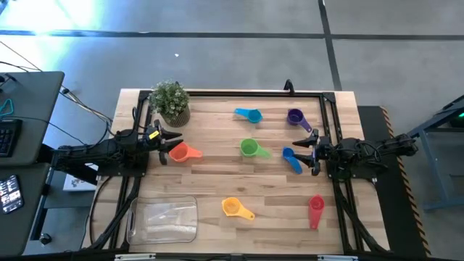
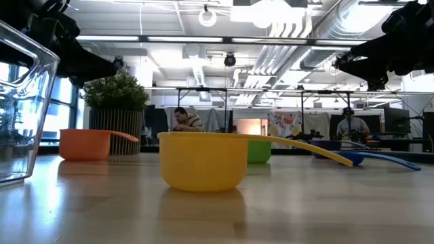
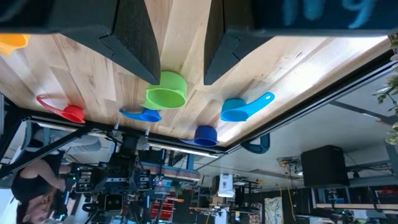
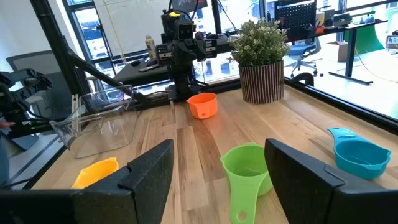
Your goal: Nest measuring cups in basket
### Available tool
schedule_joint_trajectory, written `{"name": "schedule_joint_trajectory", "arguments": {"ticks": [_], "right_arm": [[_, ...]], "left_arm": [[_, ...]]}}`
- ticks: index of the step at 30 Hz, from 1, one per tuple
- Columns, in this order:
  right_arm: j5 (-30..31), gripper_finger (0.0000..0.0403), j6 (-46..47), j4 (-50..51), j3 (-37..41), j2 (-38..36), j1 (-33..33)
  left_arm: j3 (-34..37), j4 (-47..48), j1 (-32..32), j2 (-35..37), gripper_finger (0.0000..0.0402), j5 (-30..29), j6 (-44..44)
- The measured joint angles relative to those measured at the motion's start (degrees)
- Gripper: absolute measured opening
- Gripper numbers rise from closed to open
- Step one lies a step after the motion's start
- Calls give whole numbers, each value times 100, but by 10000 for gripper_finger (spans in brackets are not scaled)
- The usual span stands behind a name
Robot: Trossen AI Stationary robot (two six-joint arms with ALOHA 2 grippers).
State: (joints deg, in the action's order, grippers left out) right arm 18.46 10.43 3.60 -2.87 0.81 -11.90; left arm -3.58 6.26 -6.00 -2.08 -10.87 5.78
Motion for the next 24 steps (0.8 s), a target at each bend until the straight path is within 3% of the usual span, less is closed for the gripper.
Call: {"name": "schedule_joint_trajectory", "arguments": {"ticks": [15,24], "right_arm": [[0,243,0,0,0,-1,2],[0,243,1,0,0,1,0]], "left_arm": [[0,0,0,0,113,0,19],[-1,-5,-2,0,113,0,849]]}}
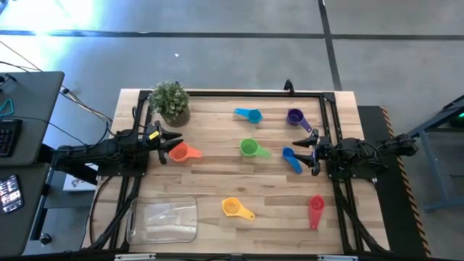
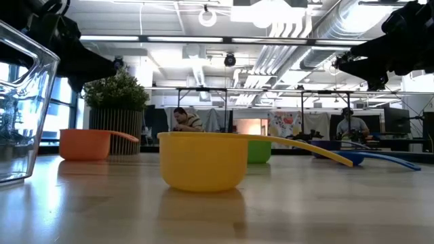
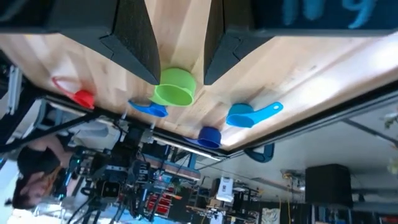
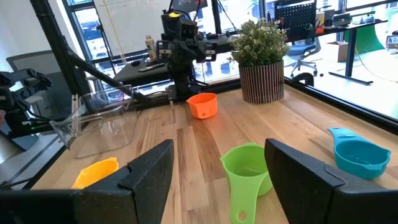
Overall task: Nest measuring cups in basket
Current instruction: Stack the green measuring cup on the orange measuring cup
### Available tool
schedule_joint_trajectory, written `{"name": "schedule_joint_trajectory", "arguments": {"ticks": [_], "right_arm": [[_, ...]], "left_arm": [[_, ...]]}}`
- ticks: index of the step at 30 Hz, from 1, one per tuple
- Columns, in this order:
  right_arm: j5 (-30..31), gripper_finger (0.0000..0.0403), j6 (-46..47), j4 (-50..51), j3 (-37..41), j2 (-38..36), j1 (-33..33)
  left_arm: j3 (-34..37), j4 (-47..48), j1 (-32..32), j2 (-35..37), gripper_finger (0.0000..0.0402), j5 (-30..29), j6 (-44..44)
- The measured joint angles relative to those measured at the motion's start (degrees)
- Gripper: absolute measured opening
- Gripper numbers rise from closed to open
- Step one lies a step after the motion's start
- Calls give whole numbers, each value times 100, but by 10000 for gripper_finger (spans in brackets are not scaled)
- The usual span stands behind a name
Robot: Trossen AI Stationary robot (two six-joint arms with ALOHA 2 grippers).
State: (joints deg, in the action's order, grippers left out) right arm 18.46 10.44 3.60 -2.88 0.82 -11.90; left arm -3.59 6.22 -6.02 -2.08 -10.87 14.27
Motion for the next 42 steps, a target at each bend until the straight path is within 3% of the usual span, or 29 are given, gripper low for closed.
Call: {"name": "schedule_joint_trajectory", "arguments": {"ticks": [6,12,21,32,42], "right_arm": [[0,243,-1,0,0,-2,0],[0,243,0,0,0,0,0],[0,243,0,0,0,-2,0],[0,243,0,0,-1,-1,1],[0,243,0,0,0,-1,1]], "left_arm": [[-1,-64,0,1,113,10,362],[-145,-447,8,0,113,195,-130],[-1175,-391,8,-281,113,175,-1206],[-2690,-387,8,-2319,113,132,-1992],[-3681,-363,8,-4344,113,670,-2880]]}}
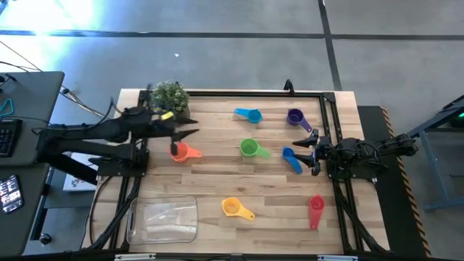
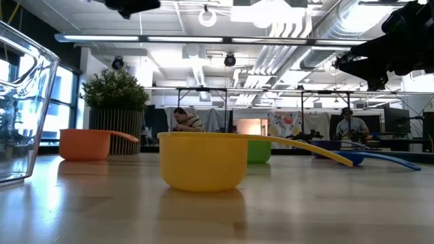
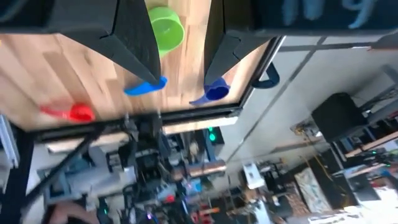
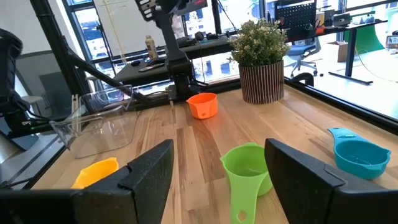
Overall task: Nest measuring cups in basket
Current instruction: Stack the green measuring cup on the orange measuring cup
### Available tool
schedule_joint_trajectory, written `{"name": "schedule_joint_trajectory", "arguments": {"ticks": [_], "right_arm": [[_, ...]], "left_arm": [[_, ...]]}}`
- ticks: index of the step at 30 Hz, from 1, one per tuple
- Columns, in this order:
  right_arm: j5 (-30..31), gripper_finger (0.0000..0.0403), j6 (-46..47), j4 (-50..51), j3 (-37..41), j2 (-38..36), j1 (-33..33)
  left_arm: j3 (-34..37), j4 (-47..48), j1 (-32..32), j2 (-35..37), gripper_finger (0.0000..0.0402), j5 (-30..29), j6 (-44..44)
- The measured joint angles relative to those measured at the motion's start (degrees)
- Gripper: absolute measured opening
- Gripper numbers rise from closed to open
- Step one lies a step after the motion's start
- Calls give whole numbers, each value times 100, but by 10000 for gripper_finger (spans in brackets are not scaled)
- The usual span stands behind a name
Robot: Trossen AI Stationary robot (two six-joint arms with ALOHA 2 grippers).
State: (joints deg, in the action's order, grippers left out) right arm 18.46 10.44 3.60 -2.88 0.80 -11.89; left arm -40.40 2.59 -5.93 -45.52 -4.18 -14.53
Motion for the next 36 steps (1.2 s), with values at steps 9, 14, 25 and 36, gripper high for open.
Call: {"name": "schedule_joint_trajectory", "arguments": {"ticks": [9,14,25,36], "right_arm": [[0,243,-2,0,1,-1,-1],[0,243,-2,0,0,1,1],[0,243,-1,0,0,0,0],[0,243,0,0,0,-1,0]], "left_arm": [[-665,352,-6,-1333,113,10,-371],[-1047,353,-4,-2117,113,11,-556],[-1825,373,-4,-3664,113,13,-812],[-2287,381,2,-4769,113,19,-828]]}}
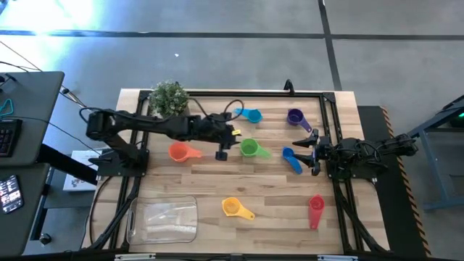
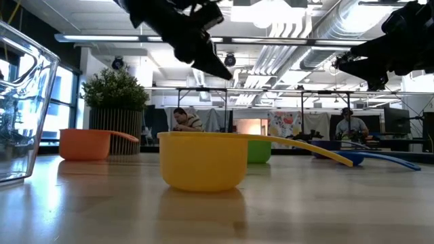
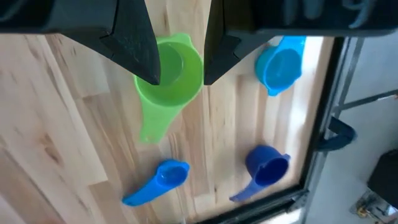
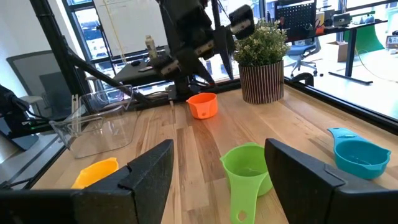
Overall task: Nest measuring cups in basket
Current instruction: Stack the green measuring cup on the orange measuring cup
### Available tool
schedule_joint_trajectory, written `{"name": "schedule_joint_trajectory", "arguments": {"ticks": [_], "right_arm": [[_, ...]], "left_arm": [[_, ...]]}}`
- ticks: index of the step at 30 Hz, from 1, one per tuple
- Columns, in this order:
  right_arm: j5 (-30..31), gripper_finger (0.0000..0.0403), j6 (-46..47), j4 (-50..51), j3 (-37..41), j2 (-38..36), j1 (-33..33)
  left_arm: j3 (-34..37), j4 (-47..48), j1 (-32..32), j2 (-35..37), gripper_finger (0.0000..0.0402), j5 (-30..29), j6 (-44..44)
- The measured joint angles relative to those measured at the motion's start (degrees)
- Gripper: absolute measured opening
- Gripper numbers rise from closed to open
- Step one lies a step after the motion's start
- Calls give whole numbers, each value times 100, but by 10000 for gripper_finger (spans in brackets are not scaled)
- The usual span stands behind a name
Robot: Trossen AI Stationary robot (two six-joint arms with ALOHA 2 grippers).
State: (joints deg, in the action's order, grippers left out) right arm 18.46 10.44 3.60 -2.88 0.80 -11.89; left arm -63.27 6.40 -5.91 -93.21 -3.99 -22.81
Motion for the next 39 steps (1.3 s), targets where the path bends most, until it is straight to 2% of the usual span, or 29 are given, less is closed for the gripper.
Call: {"name": "schedule_joint_trajectory", "arguments": {"ticks": [15,28,39], "right_arm": [[0,243,0,0,0,0,-1],[0,243,-1,0,0,0,0],[-2,243,-1,-2,-1,11,-1]], "left_arm": [[-512,10,51,-1323,113,414,23],[-524,22,83,-1416,114,520,141],[-522,-217,83,-1729,162,539,17]]}}
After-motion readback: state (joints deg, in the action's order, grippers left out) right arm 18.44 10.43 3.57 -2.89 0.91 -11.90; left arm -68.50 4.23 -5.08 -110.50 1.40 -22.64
